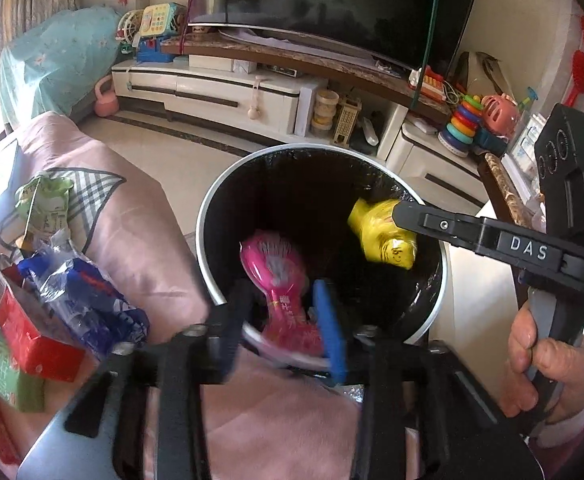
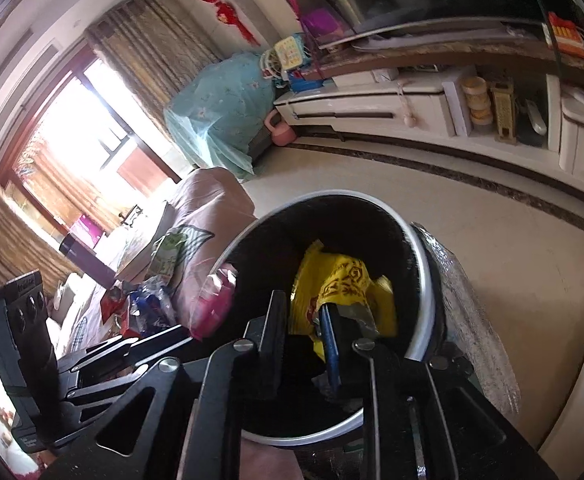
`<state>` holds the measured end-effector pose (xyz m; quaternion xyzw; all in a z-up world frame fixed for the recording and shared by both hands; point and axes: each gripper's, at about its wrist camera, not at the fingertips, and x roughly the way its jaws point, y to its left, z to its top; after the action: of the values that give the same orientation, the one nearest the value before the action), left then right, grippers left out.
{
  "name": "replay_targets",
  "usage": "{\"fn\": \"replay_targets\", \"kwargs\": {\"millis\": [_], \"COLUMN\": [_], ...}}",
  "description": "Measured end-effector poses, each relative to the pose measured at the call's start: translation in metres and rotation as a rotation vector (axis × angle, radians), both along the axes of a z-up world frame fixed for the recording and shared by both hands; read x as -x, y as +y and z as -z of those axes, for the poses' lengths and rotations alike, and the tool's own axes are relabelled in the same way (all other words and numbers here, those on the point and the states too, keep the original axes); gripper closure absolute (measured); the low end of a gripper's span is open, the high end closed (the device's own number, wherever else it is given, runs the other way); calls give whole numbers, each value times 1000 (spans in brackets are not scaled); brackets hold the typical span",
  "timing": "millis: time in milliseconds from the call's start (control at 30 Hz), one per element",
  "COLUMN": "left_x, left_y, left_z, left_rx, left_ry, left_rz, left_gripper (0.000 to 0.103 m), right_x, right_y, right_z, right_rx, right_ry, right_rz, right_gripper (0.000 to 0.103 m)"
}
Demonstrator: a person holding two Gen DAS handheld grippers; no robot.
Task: Collect trash
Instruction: 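Carry both items over the trash bin and open both grippers to drop them, then grasp the red Skittles tube with the left gripper while the right grasps the blue Lumpo bag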
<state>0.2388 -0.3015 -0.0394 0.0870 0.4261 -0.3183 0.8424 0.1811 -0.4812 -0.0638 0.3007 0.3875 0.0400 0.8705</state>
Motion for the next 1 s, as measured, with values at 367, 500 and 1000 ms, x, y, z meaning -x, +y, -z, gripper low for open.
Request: {"fn": "replay_targets", "kwargs": {"millis": [367, 500, 1000], "left_x": [33, 49, 88], "left_y": [54, 90, 213], "left_z": [1, 6, 16], "left_rx": [52, 62, 50], "left_ry": [-19, -11, -43], "left_rz": [-94, -147, -417], "left_gripper": [36, 35, 29], "right_x": [24, 38, 48], "right_y": [12, 34, 144], "right_z": [-11, -16, -19], "right_rx": [-31, -1, 133], "right_ry": [-63, -93, -172], "right_rz": [39, 45, -113], "right_gripper": [27, 18, 15]}}
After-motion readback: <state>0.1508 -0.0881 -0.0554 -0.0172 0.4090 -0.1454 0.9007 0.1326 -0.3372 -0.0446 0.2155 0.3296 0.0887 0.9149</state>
